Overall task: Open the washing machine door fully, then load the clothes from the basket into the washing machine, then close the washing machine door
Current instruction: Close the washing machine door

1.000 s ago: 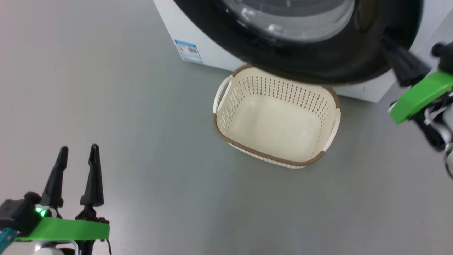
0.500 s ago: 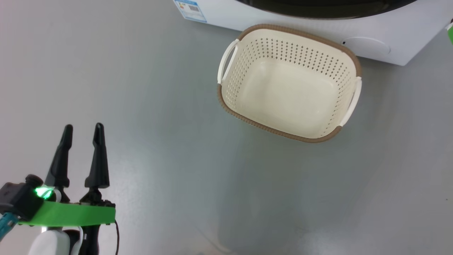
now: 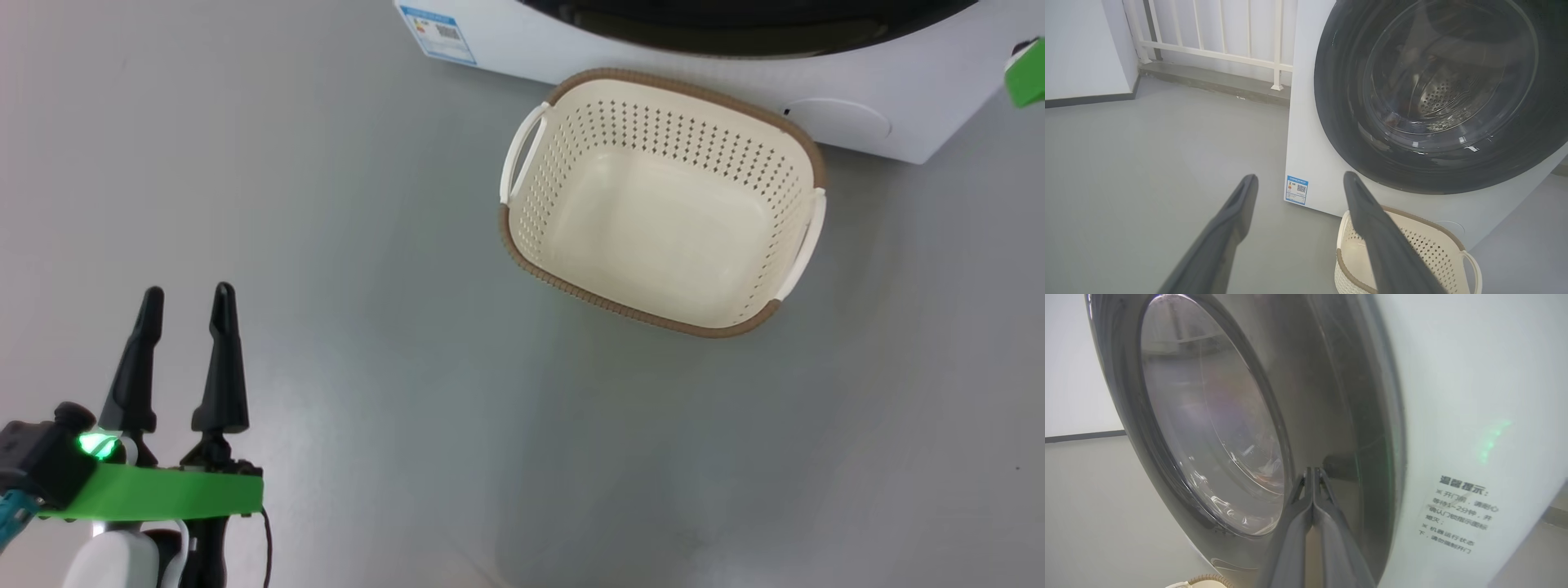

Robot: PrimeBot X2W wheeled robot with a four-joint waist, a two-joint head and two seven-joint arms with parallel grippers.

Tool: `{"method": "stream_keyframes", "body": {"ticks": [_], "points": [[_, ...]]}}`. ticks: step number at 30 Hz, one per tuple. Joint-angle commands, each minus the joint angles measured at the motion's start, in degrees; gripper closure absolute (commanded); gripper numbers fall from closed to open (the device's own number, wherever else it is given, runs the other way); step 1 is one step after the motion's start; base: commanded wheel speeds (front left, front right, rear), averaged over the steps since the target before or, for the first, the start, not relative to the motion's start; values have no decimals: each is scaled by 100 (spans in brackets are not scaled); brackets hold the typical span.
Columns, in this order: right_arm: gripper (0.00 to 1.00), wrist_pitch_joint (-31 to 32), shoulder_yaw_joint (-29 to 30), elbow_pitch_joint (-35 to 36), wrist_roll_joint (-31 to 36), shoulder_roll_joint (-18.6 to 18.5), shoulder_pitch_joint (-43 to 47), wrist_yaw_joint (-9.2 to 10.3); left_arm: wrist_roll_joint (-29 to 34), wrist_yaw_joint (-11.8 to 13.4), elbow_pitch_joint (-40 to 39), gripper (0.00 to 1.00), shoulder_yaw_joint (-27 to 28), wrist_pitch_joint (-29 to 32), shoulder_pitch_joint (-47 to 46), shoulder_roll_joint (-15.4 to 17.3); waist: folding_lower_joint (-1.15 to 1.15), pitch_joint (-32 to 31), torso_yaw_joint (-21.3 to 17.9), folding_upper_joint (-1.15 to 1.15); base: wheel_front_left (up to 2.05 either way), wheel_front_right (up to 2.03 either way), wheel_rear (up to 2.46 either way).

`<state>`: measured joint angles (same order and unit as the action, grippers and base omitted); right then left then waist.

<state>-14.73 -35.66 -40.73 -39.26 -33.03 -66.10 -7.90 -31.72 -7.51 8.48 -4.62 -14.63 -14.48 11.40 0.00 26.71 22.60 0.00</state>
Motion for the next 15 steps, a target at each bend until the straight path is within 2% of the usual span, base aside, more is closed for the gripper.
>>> {"method": "stream_keyframes", "body": {"ticks": [1,5,6,7,8,15], "points": [[100,-27,15,143,-7,2,256,42,6,2,-75,0,226,-37,-106,212,0,-107,-84,0,0,0,0],[100,-27,7,316,-46,45,525,42,12,2,-58,0,224,-37,-85,245,0,-276,-207,0,0,0,0],[71,-27,7,374,-53,62,600,42,13,2,-55,0,218,-37,-78,254,0,-323,-246,0,0,0,0],[33,-27,15,439,-63,80,676,42,14,2,-49,0,208,-37,-72,265,0,-370,-285,0,0,0,0],[0,-27,23,508,-72,98,758,42,13,2,-43,0,200,-37,-67,278,0,-418,-332,0,0,0,0],[0,-27,374,1059,-2,227,1428,42,23,2,1,0,133,-37,-53,374,0,-806,-704,0,0,0,0]]}}
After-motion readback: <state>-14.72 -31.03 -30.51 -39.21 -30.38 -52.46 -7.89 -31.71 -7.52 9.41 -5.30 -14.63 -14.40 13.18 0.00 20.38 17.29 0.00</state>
